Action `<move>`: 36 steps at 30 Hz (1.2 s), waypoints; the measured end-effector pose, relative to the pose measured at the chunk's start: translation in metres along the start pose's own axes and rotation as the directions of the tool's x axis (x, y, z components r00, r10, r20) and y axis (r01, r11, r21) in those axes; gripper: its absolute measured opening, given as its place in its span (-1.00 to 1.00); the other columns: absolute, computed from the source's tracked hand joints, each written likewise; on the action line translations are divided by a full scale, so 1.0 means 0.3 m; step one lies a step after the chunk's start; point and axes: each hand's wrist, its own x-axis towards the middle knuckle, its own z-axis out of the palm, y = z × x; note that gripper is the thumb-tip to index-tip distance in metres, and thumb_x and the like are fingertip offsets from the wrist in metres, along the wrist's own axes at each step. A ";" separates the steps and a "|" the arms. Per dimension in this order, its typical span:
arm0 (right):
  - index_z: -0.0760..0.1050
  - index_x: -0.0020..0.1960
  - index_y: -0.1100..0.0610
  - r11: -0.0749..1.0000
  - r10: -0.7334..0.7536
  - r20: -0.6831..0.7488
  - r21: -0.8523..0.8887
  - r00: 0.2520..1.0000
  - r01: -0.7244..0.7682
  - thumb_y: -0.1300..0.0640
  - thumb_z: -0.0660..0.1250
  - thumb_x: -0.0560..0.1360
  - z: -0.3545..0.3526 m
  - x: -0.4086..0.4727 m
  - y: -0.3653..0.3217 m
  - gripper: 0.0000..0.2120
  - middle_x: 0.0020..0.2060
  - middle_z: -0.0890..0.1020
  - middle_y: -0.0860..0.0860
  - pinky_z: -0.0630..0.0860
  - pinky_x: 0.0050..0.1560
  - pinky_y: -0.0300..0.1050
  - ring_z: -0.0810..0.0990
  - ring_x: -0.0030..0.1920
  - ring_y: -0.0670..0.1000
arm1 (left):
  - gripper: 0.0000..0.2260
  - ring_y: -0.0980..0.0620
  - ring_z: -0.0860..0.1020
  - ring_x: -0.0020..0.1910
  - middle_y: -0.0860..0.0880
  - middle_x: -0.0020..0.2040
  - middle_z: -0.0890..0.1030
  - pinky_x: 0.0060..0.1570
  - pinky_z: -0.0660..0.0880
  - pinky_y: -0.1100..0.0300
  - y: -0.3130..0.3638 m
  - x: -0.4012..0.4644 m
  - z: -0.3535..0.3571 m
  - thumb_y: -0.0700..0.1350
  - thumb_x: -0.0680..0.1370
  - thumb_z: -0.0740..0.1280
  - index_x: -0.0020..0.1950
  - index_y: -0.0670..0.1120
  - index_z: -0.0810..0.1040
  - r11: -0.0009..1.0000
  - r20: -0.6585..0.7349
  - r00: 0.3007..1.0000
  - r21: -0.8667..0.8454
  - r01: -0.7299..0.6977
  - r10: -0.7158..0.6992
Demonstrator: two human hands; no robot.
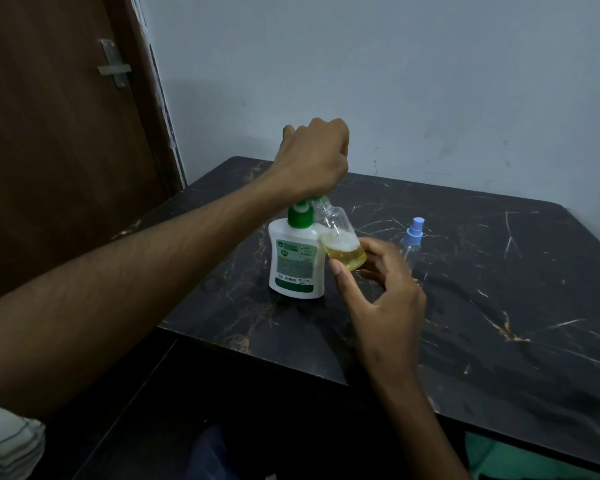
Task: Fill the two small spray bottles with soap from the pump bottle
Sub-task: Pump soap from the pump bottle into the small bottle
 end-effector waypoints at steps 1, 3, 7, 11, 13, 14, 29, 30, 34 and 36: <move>0.59 0.27 -0.01 1.000 -0.003 -0.002 -0.001 1.000 0.003 -0.03 0.52 0.55 0.000 0.000 -0.001 -0.67 0.10 0.69 -0.24 0.54 0.17 -0.36 0.65 0.16 -0.20 | -0.78 -0.10 0.60 0.01 -0.05 0.03 0.66 0.28 0.42 -0.11 -0.003 -0.002 0.002 -0.27 0.59 0.22 0.08 -0.08 0.63 1.000 -0.003 1.000 -0.006 0.002 -0.002; 0.59 0.27 -0.01 1.000 -0.005 -0.004 -0.003 1.000 0.005 -0.03 0.52 0.55 -0.002 0.000 -0.002 -0.67 0.10 0.69 -0.24 0.54 0.16 -0.37 0.66 0.16 -0.20 | -0.78 -0.09 0.61 0.01 -0.05 0.04 0.66 0.28 0.44 -0.13 -0.005 -0.001 0.003 -0.28 0.60 0.23 0.06 -0.07 0.64 1.000 -0.012 1.000 -0.029 0.009 -0.009; 0.59 0.27 -0.01 1.000 -0.001 -0.008 0.008 1.000 0.002 -0.02 0.52 0.55 -0.004 -0.001 -0.005 -0.68 0.09 0.69 -0.22 0.54 0.16 -0.36 0.66 0.15 -0.18 | -0.76 -0.10 0.61 0.05 -0.06 0.06 0.67 0.27 0.47 -0.12 -0.002 0.012 -0.012 -0.32 0.58 0.23 0.07 -0.09 0.64 0.999 0.003 1.000 -0.053 0.008 -0.008; 0.58 0.27 -0.03 1.000 0.001 -0.003 -0.003 1.000 -0.001 -0.03 0.51 0.55 -0.005 -0.001 -0.005 -0.68 0.10 0.67 -0.25 0.52 0.15 -0.40 0.64 0.16 -0.21 | -0.72 -0.10 0.60 0.06 -0.06 0.06 0.66 0.30 0.48 -0.13 -0.006 0.016 0.003 -0.38 0.54 0.26 0.10 -0.09 0.63 0.998 0.018 0.999 -0.061 -0.025 0.026; 0.58 0.28 -0.04 1.000 0.002 -0.005 -0.005 1.000 -0.002 -0.03 0.51 0.55 -0.004 -0.001 -0.005 -0.67 0.10 0.67 -0.26 0.51 0.15 -0.41 0.64 0.16 -0.22 | -0.69 -0.09 0.60 0.10 -0.04 0.08 0.65 0.32 0.47 -0.12 -0.012 0.019 0.017 -0.40 0.53 0.28 0.12 -0.07 0.63 0.997 0.025 0.999 -0.065 -0.036 0.037; 0.58 0.28 -0.03 1.000 0.005 -0.007 -0.003 1.000 -0.005 -0.03 0.52 0.55 -0.004 -0.001 -0.005 -0.67 0.10 0.68 -0.25 0.52 0.15 -0.40 0.64 0.16 -0.23 | -0.68 -0.09 0.60 0.11 -0.04 0.09 0.65 0.32 0.47 -0.12 -0.014 0.021 0.021 -0.41 0.52 0.28 0.12 -0.07 0.63 0.996 0.027 0.999 -0.075 -0.038 0.040; 0.57 0.26 -0.06 1.000 -0.005 -0.015 0.003 1.000 0.005 -0.04 0.51 0.54 -0.007 -0.006 -0.011 -0.68 0.10 0.68 -0.26 0.54 0.17 -0.37 0.64 0.15 -0.23 | -0.66 -0.10 0.62 0.08 -0.10 0.11 0.65 0.14 0.61 -0.07 -0.029 0.016 0.017 -0.45 0.51 0.24 0.07 -0.12 0.67 0.987 -0.042 0.999 -0.157 -0.037 0.031; 0.58 0.27 -0.05 1.000 -0.006 -0.017 0.005 1.000 0.006 -0.05 0.50 0.54 -0.006 -0.006 -0.013 -0.67 0.10 0.68 -0.25 0.55 0.17 -0.36 0.65 0.15 -0.23 | -0.66 -0.10 0.62 0.08 -0.10 0.11 0.65 0.14 0.62 -0.07 -0.031 0.018 0.014 -0.45 0.50 0.23 0.06 -0.12 0.67 0.987 -0.045 0.999 -0.159 -0.033 0.026; 0.59 0.28 -0.03 1.000 0.002 -0.012 0.004 1.000 -0.002 -0.05 0.50 0.54 -0.004 -0.003 -0.009 -0.66 0.10 0.68 -0.26 0.55 0.16 -0.36 0.65 0.15 -0.22 | -0.67 -0.09 0.61 0.10 -0.09 0.13 0.64 0.14 0.62 -0.04 -0.031 0.020 0.017 -0.45 0.52 0.24 0.09 -0.12 0.66 0.987 -0.073 0.997 -0.157 -0.038 0.026; 0.59 0.28 -0.03 1.000 0.002 -0.007 0.002 1.000 -0.002 -0.04 0.51 0.54 -0.003 -0.003 -0.007 -0.66 0.09 0.66 -0.29 0.54 0.16 -0.37 0.65 0.15 -0.21 | -0.67 -0.08 0.61 0.11 -0.09 0.14 0.64 0.17 0.61 -0.04 -0.029 0.017 0.026 -0.45 0.52 0.26 0.11 -0.12 0.65 0.989 -0.064 0.997 -0.141 -0.049 0.040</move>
